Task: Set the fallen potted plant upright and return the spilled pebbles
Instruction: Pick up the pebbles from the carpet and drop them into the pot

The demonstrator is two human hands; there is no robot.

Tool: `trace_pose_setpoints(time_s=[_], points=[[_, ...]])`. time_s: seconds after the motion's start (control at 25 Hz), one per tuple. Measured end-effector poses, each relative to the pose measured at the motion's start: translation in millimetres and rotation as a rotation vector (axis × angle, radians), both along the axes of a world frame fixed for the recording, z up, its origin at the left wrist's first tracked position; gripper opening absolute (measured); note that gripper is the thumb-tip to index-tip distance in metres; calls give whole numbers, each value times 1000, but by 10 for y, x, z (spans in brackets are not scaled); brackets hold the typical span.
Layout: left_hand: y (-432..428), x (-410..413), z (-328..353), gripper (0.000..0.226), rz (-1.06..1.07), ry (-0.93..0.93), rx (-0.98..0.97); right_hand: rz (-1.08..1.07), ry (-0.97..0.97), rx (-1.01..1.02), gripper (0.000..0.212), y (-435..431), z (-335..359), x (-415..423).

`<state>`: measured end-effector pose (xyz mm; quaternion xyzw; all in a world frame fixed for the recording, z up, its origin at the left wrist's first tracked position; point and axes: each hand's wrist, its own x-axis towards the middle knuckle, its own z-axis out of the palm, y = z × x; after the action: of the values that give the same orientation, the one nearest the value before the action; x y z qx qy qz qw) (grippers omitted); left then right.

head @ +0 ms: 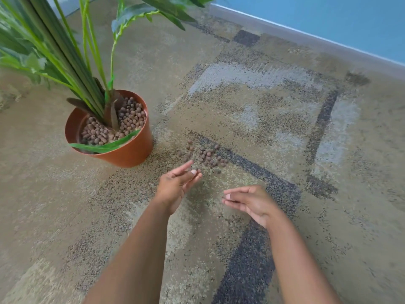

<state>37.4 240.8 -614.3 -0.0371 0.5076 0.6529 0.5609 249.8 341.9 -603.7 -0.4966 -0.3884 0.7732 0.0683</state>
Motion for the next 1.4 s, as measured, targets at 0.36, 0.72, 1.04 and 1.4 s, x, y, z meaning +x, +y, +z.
trace_pose_setpoints(time_s=[0.36, 0.72, 1.04, 1.4], points=[[467, 8, 293, 18, 302, -152, -90, -398, 103, -133, 21, 393, 234, -290], [9, -1229, 1646, 23, 611, 128, 99, -124, 462, -50, 15, 252, 1458, -2181], [-257, -1484, 1366, 20, 584, 358, -366, 155, -76, 419, 42, -131, 1091, -3093], [418, -540, 1125, 21, 895, 929, -232, -232, 256, 151, 25, 566, 686, -1404]])
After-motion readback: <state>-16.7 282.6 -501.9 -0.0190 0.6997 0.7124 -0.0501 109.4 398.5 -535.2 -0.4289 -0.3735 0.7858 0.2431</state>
